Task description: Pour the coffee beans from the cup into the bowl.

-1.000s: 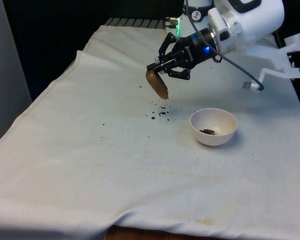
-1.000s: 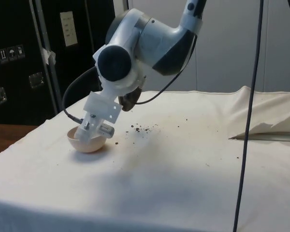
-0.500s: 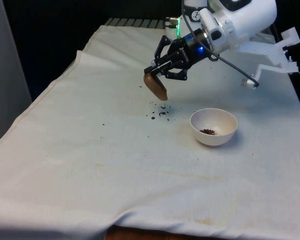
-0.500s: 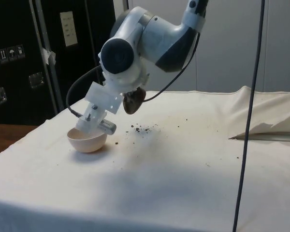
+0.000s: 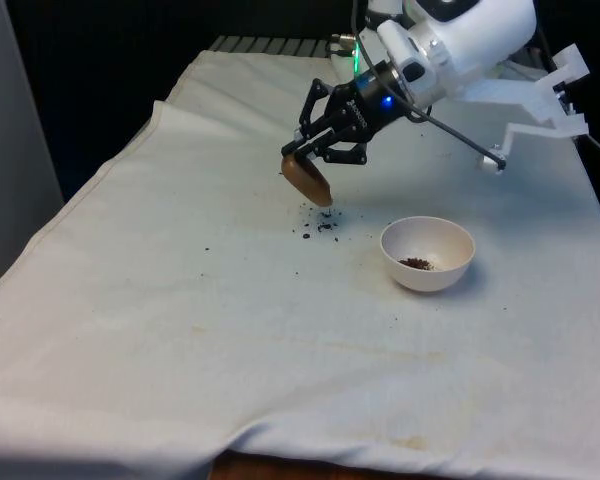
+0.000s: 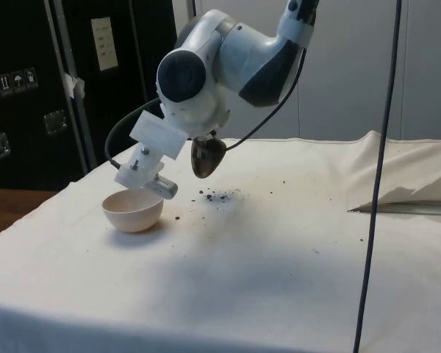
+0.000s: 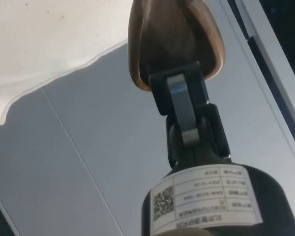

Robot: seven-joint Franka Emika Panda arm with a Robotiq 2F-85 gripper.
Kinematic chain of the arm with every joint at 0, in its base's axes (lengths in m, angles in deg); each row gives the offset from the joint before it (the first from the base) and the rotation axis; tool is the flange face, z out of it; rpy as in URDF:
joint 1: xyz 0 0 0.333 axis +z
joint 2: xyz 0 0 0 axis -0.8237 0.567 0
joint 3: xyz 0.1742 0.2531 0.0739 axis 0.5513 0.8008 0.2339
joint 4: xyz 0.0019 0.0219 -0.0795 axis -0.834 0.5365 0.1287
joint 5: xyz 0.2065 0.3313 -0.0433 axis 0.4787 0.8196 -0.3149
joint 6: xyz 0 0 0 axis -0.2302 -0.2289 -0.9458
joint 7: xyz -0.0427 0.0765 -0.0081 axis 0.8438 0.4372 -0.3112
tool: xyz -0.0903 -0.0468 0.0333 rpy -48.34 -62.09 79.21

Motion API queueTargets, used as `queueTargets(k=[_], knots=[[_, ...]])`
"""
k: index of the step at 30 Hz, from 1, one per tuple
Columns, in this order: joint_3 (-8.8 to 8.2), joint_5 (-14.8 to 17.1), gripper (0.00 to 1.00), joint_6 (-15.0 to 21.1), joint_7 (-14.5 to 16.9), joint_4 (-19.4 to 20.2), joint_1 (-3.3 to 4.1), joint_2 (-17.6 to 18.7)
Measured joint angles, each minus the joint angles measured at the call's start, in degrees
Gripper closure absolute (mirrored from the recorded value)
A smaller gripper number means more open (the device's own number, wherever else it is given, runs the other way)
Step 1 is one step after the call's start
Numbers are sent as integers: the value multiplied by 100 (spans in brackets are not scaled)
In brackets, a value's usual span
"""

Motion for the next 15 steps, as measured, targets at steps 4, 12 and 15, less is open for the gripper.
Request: queueTargets(k=[4,12,15], knots=[[-132,34,100,229,0,29,0,-17],[-338,126,100,602,11,103,0,-63],[-424,149,100,745,11,120,0,-69]])
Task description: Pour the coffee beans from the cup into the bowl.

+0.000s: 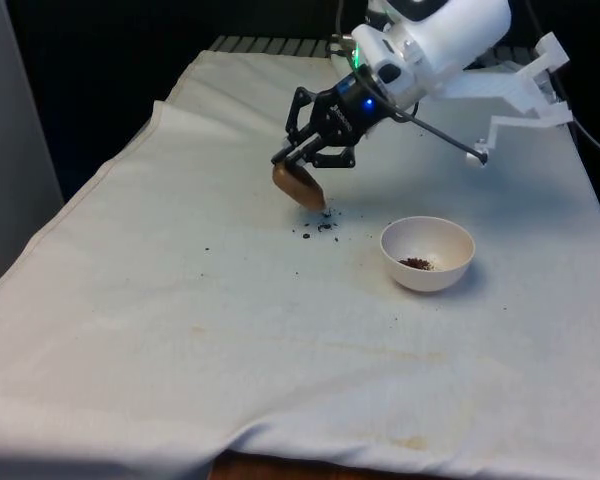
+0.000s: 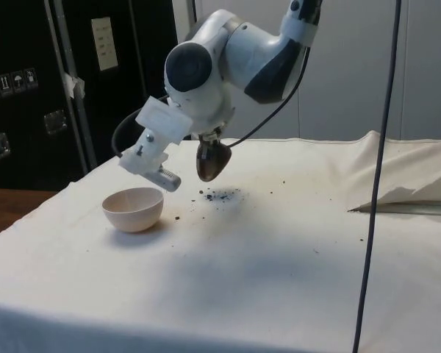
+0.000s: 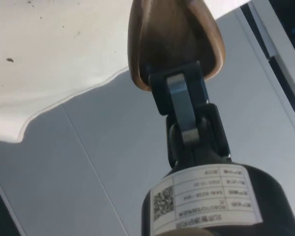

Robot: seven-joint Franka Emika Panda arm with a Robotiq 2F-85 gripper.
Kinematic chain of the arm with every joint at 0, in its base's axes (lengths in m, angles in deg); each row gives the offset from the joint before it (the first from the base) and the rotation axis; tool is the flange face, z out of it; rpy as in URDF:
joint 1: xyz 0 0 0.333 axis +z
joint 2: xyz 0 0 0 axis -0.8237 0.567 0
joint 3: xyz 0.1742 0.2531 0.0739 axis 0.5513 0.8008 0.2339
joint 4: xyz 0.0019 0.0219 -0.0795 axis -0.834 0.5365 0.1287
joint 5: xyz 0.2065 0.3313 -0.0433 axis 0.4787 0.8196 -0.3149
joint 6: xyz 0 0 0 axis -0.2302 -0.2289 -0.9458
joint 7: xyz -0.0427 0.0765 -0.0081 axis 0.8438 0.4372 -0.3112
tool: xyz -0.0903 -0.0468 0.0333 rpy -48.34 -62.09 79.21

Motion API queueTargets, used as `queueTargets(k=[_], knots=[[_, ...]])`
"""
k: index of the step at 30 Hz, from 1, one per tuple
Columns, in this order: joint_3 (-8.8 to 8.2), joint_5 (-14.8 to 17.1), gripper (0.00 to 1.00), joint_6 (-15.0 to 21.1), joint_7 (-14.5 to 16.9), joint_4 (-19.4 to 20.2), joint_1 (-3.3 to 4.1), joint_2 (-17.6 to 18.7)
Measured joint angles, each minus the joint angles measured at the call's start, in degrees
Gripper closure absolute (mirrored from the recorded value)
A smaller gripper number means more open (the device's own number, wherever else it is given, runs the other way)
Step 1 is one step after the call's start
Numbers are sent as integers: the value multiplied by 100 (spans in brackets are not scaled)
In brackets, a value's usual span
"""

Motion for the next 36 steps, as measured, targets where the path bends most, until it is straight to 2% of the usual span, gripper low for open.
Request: queueTargets(k=[4,11,25,36], knots=[[-80,29,100,132,6,11,0,0],[-344,69,100,567,29,80,0,-23],[-693,86,100,1152,46,149,-6,-29],[-1026,315,100,1656,286,206,-6,-132]])
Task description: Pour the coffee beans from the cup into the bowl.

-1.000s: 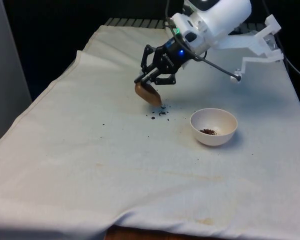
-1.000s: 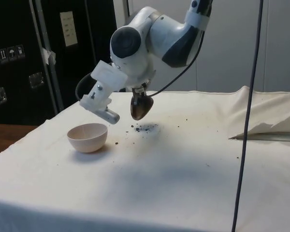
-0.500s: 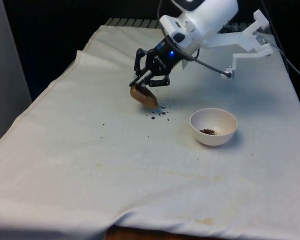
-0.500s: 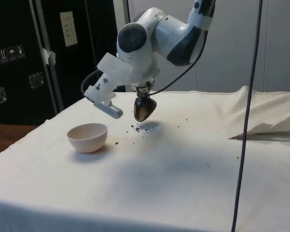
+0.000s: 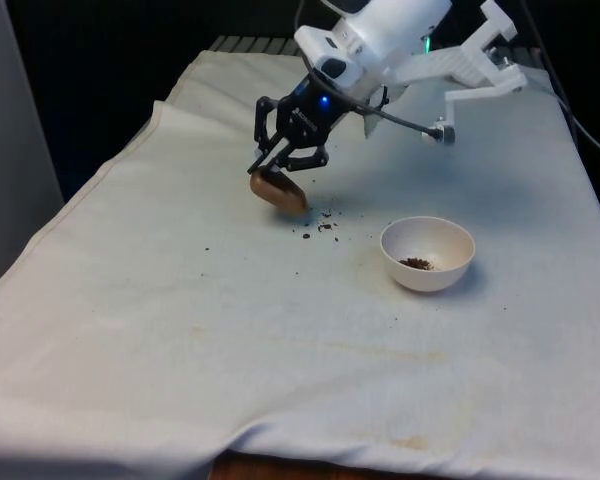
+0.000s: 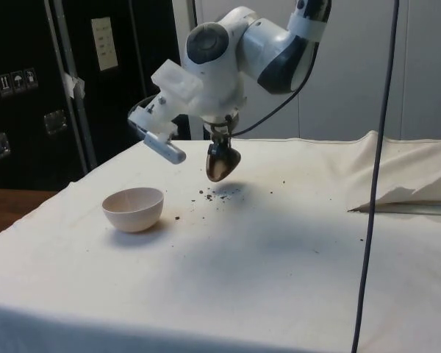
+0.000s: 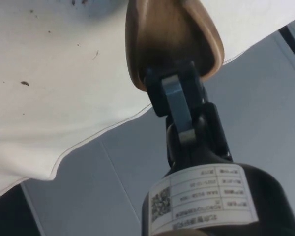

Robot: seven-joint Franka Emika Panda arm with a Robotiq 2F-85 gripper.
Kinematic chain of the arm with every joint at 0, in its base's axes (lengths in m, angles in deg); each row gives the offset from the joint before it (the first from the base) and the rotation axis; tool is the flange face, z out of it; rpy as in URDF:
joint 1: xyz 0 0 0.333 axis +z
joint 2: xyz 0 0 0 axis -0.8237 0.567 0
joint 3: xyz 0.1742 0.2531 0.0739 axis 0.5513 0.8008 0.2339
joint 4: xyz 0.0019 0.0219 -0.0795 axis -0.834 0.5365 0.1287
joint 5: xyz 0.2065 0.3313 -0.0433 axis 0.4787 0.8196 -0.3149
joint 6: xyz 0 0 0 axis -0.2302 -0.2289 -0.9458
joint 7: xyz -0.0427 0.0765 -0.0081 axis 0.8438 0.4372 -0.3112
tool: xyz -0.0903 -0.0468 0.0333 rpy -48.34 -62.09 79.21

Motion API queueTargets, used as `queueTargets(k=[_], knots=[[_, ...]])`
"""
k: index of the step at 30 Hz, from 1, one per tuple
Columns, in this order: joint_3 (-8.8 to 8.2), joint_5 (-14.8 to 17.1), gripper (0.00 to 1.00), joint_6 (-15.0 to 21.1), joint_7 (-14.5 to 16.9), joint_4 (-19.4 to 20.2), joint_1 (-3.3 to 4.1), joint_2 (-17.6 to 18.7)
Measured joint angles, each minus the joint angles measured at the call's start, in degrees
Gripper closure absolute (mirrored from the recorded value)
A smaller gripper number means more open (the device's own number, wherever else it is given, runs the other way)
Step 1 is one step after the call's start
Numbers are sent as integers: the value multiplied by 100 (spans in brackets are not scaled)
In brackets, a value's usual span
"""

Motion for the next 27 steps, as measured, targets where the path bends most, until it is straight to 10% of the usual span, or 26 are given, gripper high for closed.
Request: queueTargets(k=[27], knots=[[-418,1146,100,607,1003,201,0,-149]])
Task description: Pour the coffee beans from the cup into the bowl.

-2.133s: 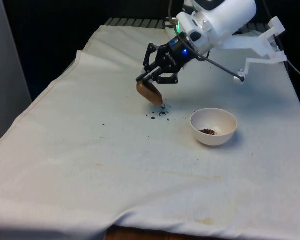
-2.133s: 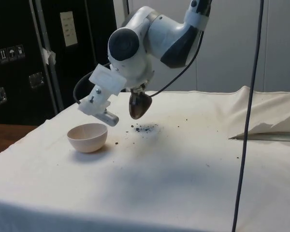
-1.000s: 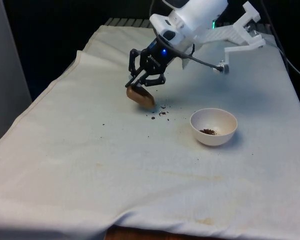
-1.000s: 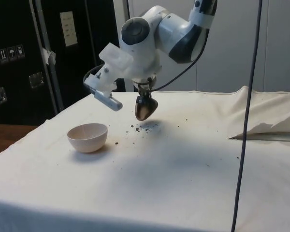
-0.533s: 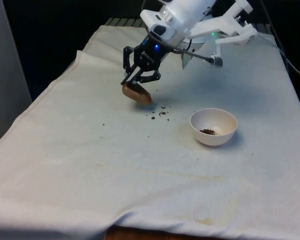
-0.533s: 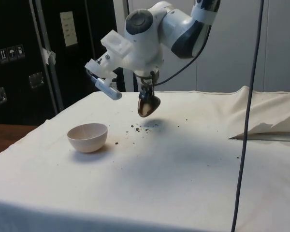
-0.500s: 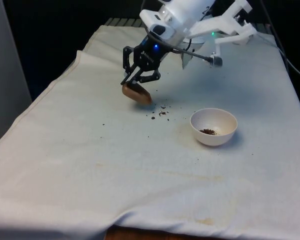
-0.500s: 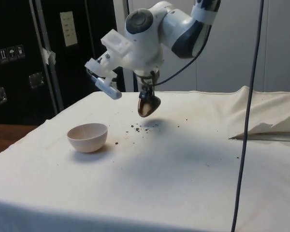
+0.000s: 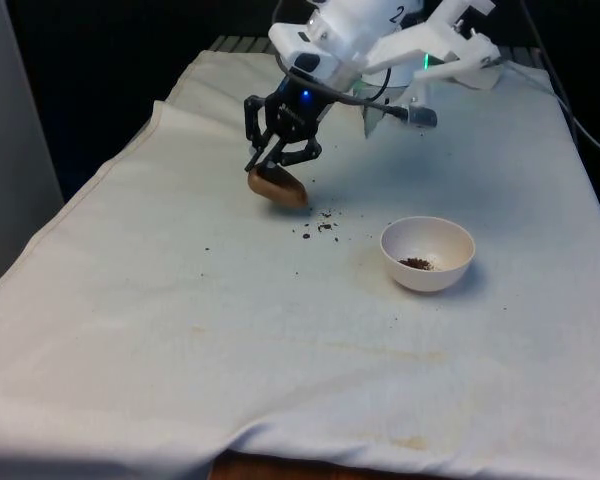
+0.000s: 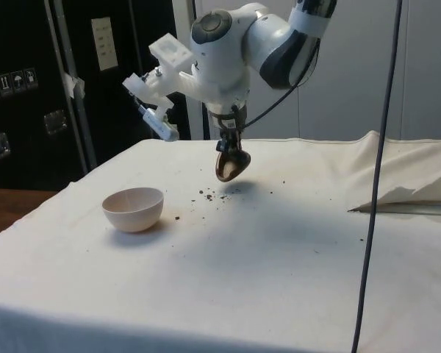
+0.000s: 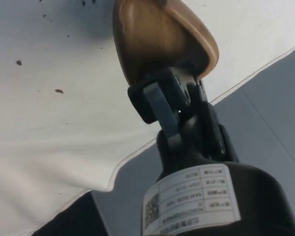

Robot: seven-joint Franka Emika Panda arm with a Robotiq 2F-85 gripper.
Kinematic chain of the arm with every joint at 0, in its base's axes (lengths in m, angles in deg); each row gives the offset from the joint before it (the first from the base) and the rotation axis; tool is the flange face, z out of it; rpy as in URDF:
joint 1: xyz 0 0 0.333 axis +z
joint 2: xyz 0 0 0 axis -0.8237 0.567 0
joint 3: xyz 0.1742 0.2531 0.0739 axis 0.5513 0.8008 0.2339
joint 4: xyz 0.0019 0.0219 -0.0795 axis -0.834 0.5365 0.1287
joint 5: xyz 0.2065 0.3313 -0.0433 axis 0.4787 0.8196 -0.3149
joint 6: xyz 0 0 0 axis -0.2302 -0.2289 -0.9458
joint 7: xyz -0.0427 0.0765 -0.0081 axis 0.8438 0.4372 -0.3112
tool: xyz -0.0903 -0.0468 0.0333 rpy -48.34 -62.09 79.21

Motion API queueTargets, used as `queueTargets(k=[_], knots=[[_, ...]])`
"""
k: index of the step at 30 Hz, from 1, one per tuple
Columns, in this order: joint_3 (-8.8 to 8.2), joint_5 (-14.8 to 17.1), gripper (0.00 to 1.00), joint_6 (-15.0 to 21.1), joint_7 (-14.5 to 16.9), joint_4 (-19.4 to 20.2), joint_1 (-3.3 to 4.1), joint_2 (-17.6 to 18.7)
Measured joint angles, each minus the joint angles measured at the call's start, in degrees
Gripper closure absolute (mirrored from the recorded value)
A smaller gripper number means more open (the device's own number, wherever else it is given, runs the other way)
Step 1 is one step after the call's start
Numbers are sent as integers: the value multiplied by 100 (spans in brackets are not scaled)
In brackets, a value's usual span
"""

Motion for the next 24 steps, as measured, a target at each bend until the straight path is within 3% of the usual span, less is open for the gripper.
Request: queueTargets(k=[24], knots=[[-34,1599,100,11,1301,40,0,6]])
